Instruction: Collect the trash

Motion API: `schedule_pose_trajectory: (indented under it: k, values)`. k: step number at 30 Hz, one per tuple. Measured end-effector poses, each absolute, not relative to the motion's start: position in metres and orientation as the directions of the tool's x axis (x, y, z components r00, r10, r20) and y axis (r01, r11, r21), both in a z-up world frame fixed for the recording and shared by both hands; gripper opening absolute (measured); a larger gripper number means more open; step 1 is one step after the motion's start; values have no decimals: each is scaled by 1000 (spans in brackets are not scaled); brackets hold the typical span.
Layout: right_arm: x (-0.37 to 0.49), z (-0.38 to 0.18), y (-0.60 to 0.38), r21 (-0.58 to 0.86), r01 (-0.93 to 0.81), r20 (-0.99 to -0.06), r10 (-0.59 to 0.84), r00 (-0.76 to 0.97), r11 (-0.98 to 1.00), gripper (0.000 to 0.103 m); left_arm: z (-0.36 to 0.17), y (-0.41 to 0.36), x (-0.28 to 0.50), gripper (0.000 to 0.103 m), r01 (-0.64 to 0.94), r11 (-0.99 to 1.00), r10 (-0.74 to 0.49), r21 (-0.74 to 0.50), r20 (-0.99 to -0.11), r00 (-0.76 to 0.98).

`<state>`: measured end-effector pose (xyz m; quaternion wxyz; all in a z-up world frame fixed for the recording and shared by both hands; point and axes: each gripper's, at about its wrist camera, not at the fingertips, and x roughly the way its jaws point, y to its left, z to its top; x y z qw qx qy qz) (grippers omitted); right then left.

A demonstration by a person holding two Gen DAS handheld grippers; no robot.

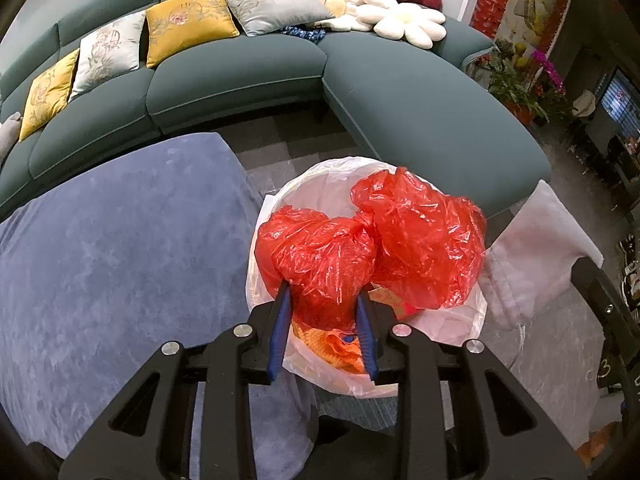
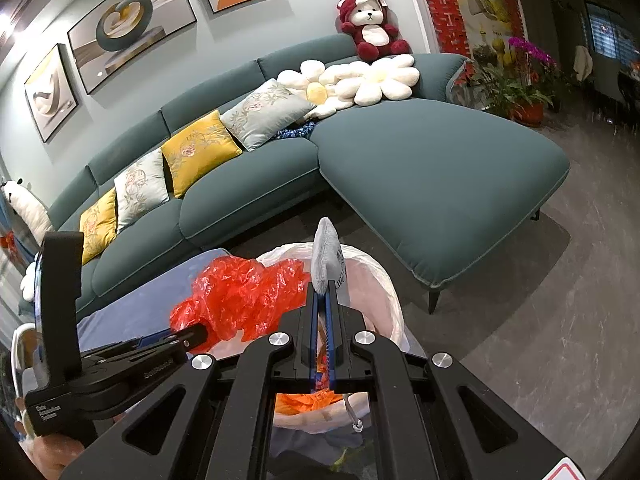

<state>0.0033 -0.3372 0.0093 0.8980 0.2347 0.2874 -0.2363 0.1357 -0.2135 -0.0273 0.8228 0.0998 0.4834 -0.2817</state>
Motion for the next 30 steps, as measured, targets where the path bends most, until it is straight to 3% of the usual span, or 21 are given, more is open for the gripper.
schedule_pose_trajectory:
  k: [3,5,6,13,16,30]
  values:
    - [3,8,-340,291,557,-628,-285,724,778,4,-27,-215,135,41,547,830,-366,-109,-847,386]
    - [4,6,-339,291,554,-629,-281,725,780,4,-26,-214,135,58,535,838,-364,-108,-841,401]
    - [4,6,-341,291,553,-630,-279,725,781,4,-25,-213,135,60,530,841,-363,-107,-838,408]
    - [9,5,-337,289,538,-633,-263,728,792,4,-24,-203,137,61,510,852,-360,-114,-835,415]
    - [12,6,-335,290,529,-633,-255,731,798,4,-24,-196,138,68,497,860,-355,-114,-833,424]
    - [30,5,-321,285,495,-643,-219,734,821,4,-21,-180,143,68,481,871,-342,-103,-829,443]
